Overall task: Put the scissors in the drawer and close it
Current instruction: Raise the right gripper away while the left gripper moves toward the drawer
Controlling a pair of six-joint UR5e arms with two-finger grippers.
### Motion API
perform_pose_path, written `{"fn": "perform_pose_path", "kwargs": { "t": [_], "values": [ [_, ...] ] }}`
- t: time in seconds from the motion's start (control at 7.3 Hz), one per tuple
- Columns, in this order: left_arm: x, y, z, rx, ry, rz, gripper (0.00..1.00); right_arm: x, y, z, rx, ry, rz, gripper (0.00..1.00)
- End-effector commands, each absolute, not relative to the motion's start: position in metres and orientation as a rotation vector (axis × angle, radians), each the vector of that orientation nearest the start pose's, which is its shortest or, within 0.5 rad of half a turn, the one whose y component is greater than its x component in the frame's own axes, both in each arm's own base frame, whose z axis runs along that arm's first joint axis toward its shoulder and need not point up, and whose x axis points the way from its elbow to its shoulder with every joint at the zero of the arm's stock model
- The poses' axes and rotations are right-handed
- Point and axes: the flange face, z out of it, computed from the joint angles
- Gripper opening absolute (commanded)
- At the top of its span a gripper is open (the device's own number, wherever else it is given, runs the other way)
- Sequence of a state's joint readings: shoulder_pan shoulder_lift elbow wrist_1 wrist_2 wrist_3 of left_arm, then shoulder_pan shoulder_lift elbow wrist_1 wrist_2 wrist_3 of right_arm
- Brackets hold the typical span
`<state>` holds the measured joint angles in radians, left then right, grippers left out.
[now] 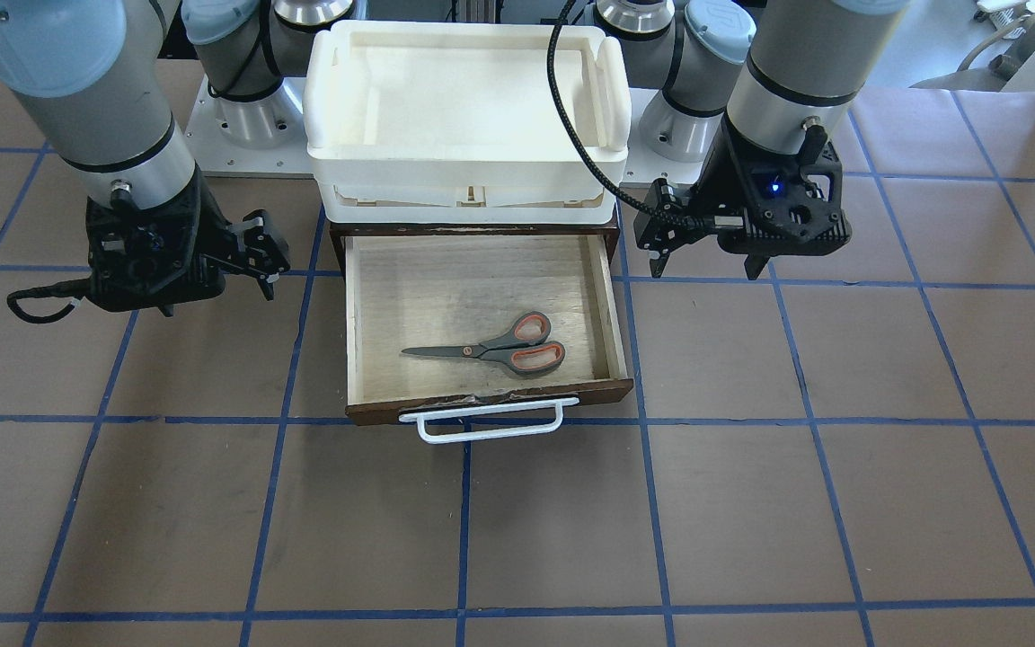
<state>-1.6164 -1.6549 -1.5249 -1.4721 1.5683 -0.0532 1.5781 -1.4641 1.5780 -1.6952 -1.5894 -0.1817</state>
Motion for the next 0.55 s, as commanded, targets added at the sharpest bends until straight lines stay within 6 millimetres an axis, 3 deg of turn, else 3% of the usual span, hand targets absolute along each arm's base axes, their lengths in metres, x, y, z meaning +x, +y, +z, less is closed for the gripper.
{"fn": "perform_pose_path", "kwargs": {
  "t": [0.0,0.27,0.41],
  "values": [
    [-0.198,-0.542,0.445,-0.022,3.149,-0.086,1.00,0.131,-0.524,0.456,-0.223,3.163,-0.031,1.00],
    [-0.261,-0.558,0.415,-0.047,3.159,-0.222,1.00,0.132,-0.510,0.468,-0.223,3.159,-0.019,1.00],
    [-0.269,-0.569,0.395,-0.056,3.156,-0.192,1.00,0.131,-0.510,0.468,-0.224,3.167,-0.016,1.00]
  ]
}}
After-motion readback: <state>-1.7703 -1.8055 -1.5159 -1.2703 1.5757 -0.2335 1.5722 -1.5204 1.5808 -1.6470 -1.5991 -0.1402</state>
